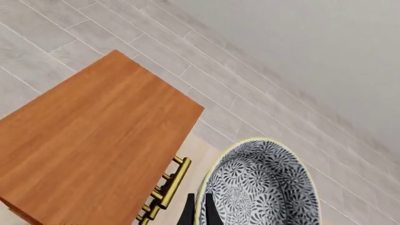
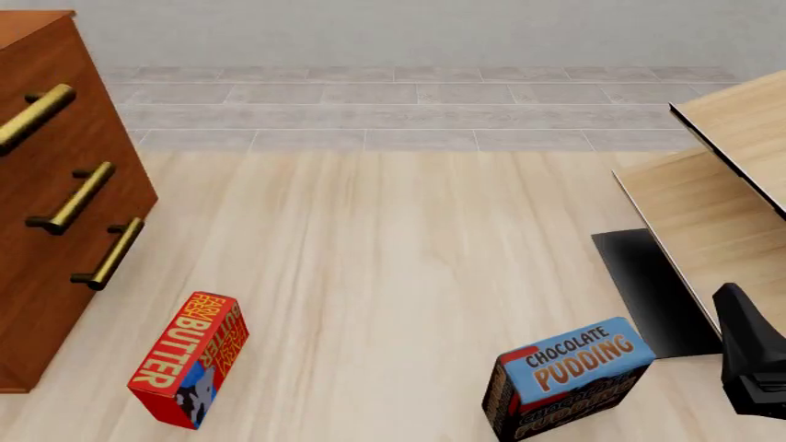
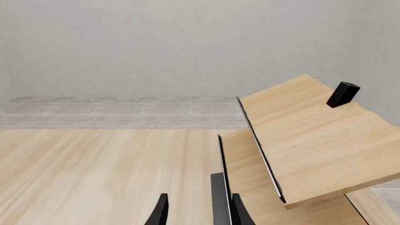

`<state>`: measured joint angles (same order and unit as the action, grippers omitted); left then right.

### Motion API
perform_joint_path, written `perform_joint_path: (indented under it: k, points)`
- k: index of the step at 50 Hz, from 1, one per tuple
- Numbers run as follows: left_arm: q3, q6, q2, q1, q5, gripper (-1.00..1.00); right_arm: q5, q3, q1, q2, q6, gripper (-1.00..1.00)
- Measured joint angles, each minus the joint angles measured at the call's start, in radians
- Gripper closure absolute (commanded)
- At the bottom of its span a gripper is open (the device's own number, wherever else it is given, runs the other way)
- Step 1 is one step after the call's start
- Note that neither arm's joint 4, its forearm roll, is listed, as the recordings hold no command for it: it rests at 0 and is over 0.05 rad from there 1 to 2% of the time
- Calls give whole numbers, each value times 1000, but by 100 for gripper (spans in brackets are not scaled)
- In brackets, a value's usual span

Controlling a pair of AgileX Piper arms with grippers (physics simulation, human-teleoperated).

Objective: Close the top drawer of the cabinet and put the bowl on top of it.

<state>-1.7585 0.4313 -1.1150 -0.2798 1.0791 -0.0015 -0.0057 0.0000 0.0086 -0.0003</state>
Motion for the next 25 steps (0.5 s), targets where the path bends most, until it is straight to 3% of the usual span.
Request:
perform_joint_path:
  k: [25]
  points:
    - [59,9,-11,-142,-64,100,0,0,0,0,0,-100]
